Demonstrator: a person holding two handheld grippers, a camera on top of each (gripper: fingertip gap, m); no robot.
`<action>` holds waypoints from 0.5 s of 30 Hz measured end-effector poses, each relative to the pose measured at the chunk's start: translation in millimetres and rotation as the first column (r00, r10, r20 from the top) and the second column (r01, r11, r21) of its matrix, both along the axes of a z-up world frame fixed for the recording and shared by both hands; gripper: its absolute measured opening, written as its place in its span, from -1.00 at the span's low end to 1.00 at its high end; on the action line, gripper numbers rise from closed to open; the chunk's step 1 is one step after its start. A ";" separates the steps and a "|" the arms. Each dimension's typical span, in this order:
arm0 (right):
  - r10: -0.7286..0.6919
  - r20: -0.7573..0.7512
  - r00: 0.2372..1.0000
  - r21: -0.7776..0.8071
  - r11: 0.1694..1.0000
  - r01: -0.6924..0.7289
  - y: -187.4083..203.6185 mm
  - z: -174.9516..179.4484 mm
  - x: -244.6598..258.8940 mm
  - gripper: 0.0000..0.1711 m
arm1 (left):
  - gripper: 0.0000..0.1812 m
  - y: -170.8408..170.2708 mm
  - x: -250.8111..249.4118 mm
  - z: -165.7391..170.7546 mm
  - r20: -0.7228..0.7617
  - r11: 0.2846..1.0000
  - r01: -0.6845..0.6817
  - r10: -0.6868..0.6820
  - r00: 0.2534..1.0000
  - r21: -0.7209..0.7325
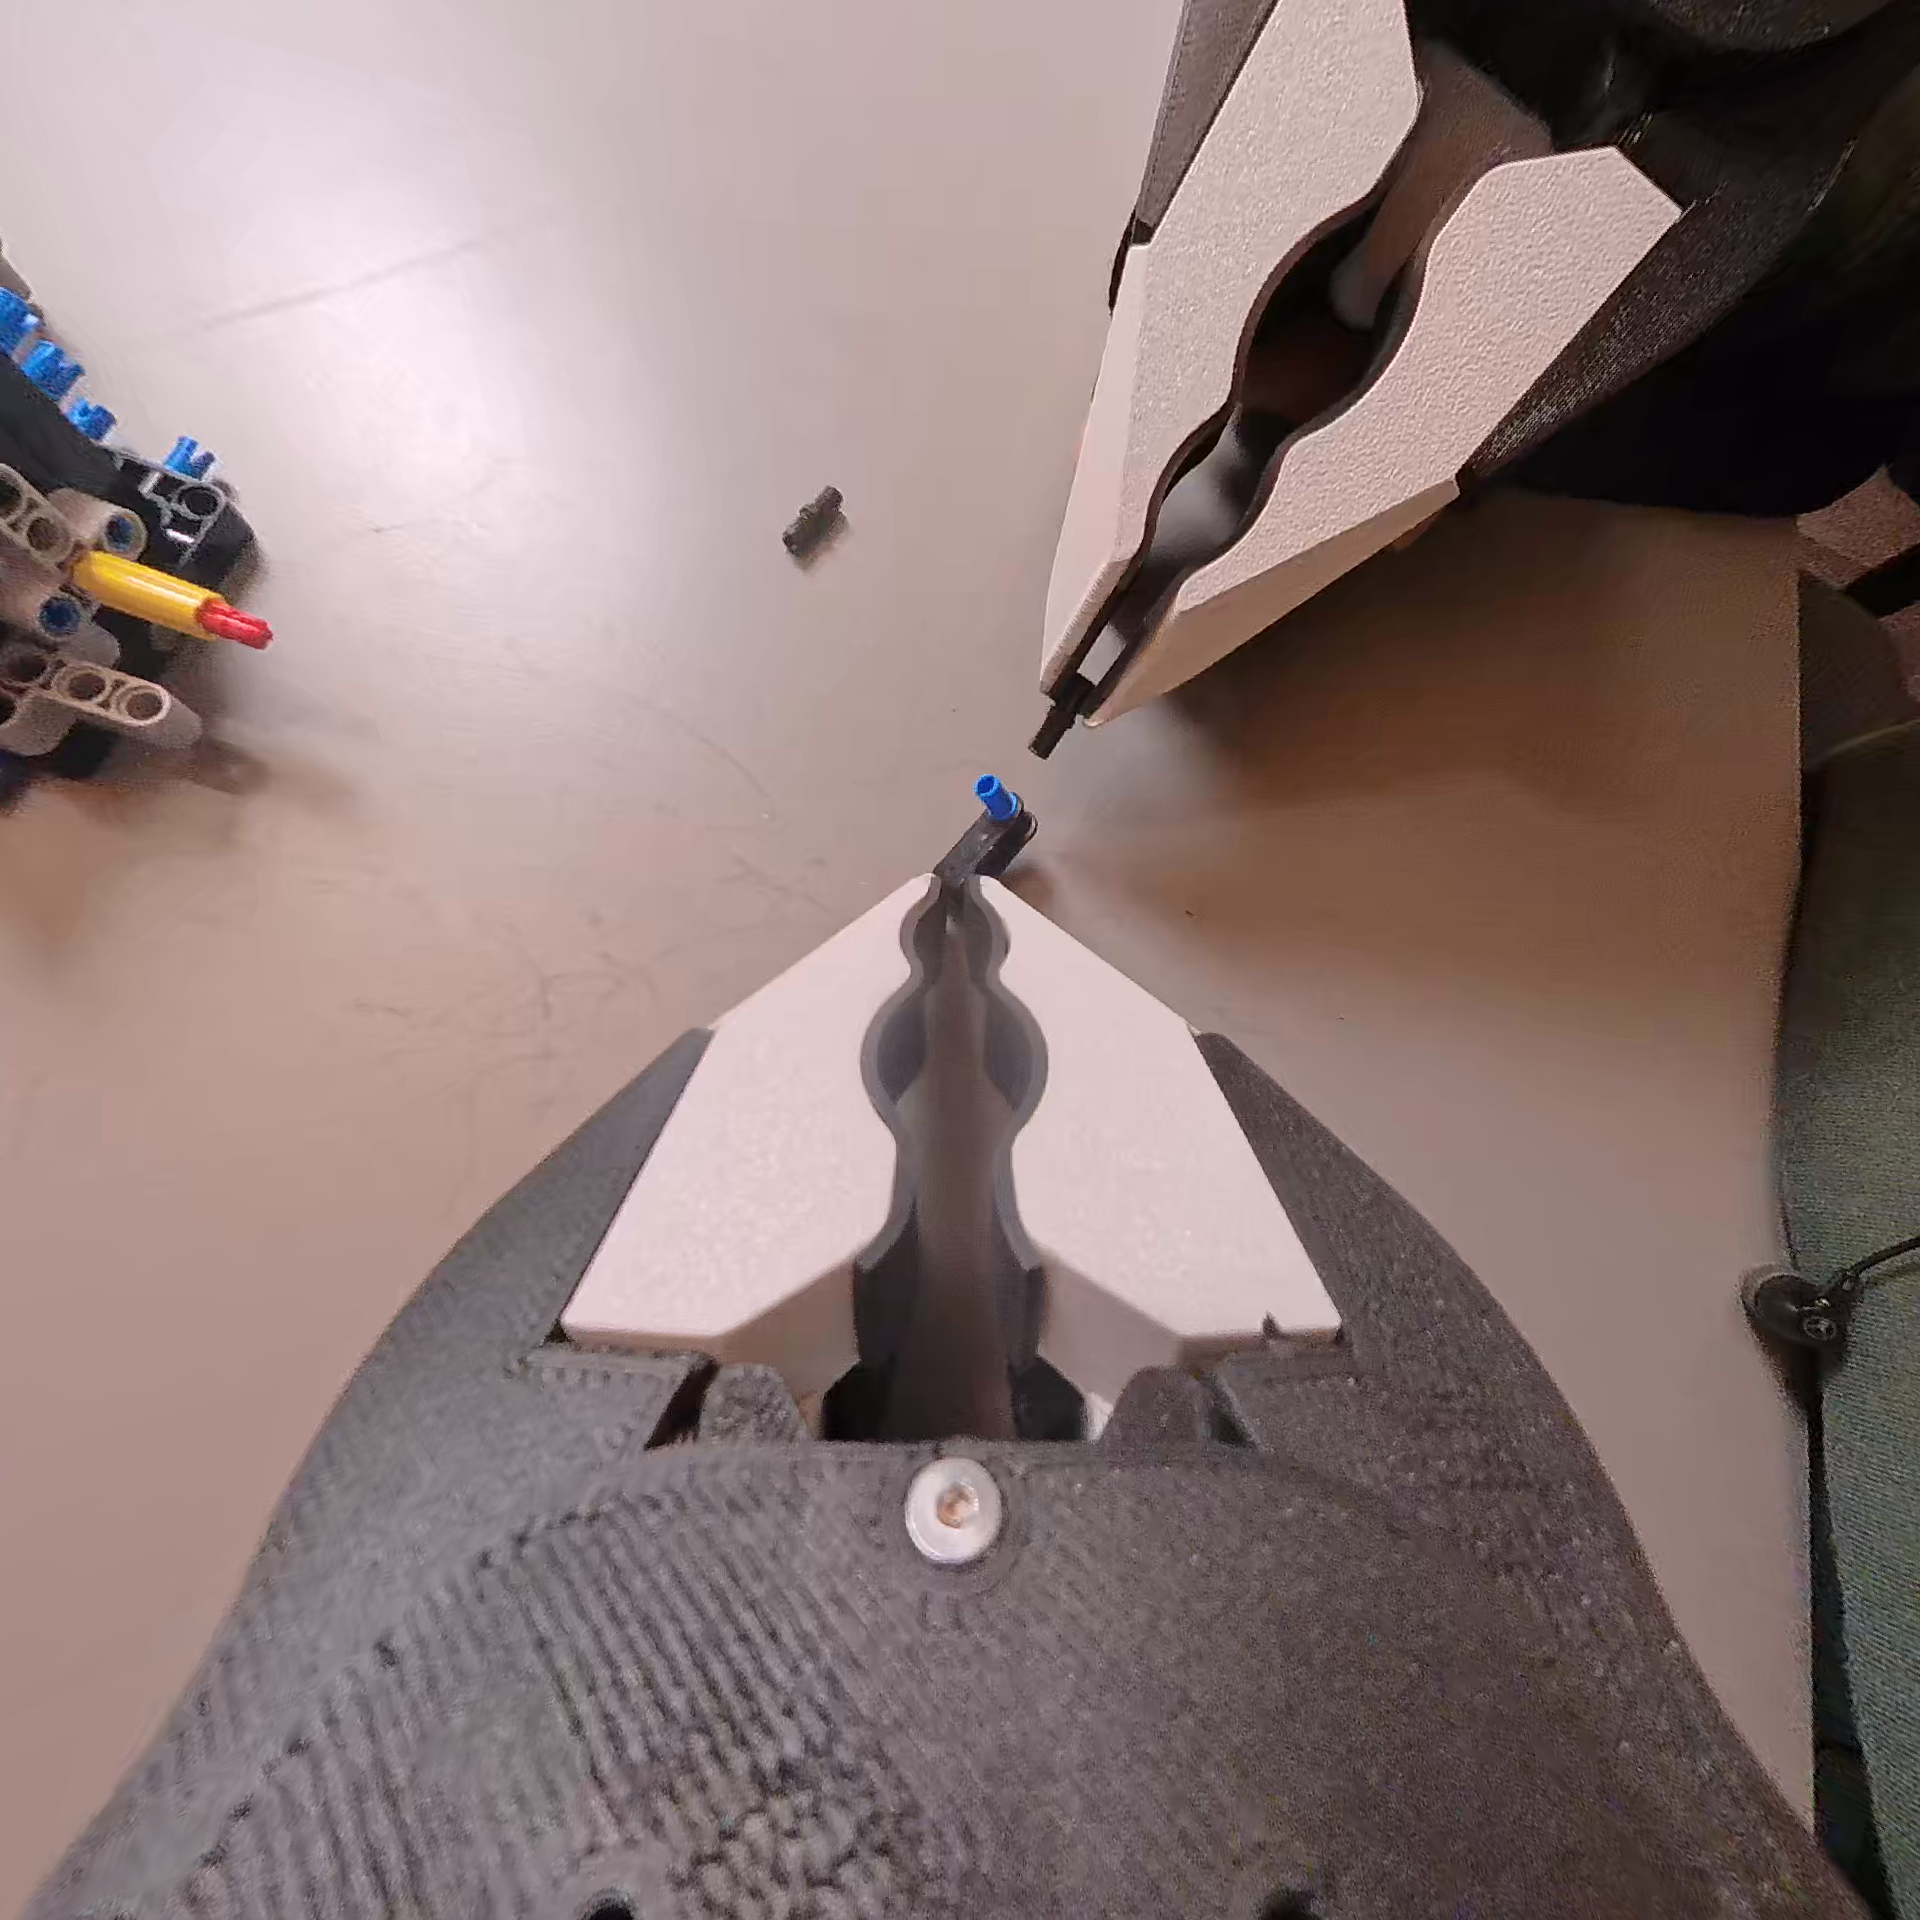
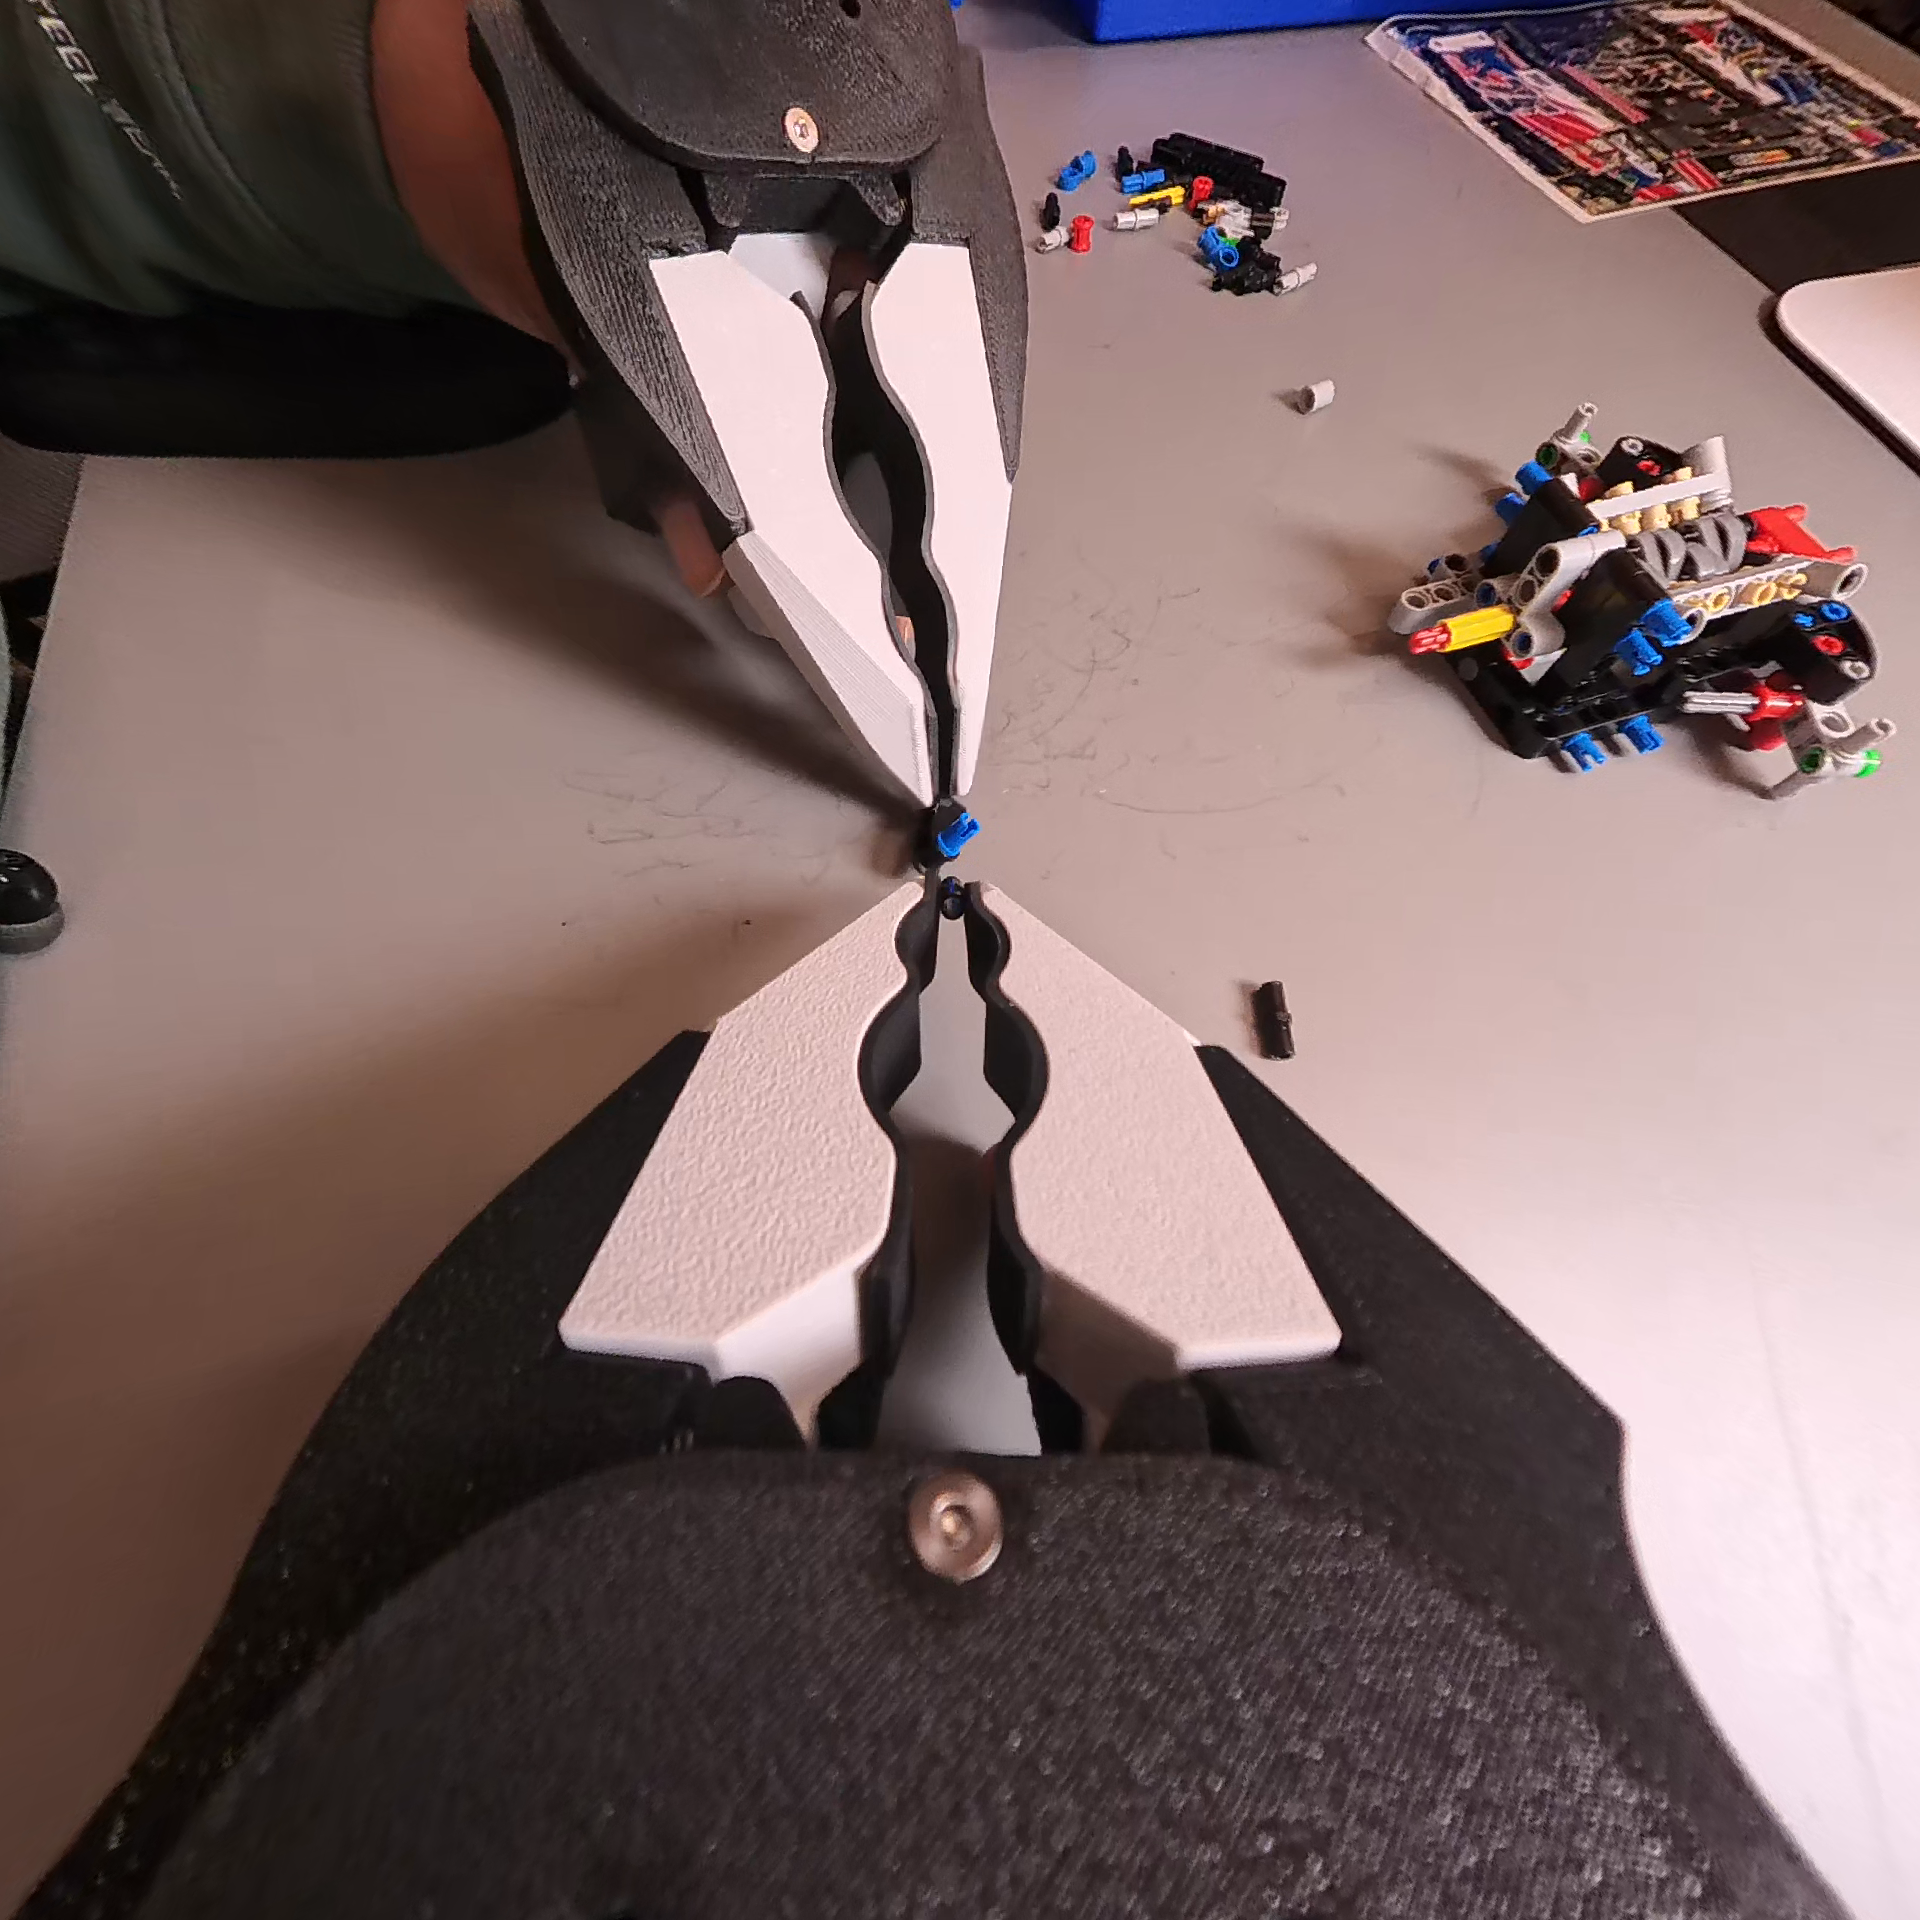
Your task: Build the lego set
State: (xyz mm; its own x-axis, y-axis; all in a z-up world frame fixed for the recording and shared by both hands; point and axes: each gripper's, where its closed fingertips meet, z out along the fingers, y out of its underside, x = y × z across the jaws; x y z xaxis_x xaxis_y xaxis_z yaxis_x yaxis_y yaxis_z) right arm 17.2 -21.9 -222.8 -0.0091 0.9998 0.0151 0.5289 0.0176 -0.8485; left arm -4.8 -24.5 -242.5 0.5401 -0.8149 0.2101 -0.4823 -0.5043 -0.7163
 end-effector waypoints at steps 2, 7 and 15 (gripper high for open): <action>0.000 0.001 1.000 0.002 1.000 0.000 0.2 -0.1 0.1 -0.96 | -0.98 0.2 -0.2 0.0 -0.005 1.000 -0.002 0.002 1.000 0.008; 0.016 -0.001 1.000 0.030 0.999 -0.016 -2.9 0.9 -1.5 -0.97 | -0.98 1.9 0.2 -0.2 -0.004 1.000 -0.026 0.026 1.000 0.006; 0.030 0.037 0.999 0.103 0.994 -0.034 -7.9 -5.1 -7.6 -0.96 | -0.98 5.7 1.9 -0.2 0.007 0.996 -0.083 0.083 0.997 -0.016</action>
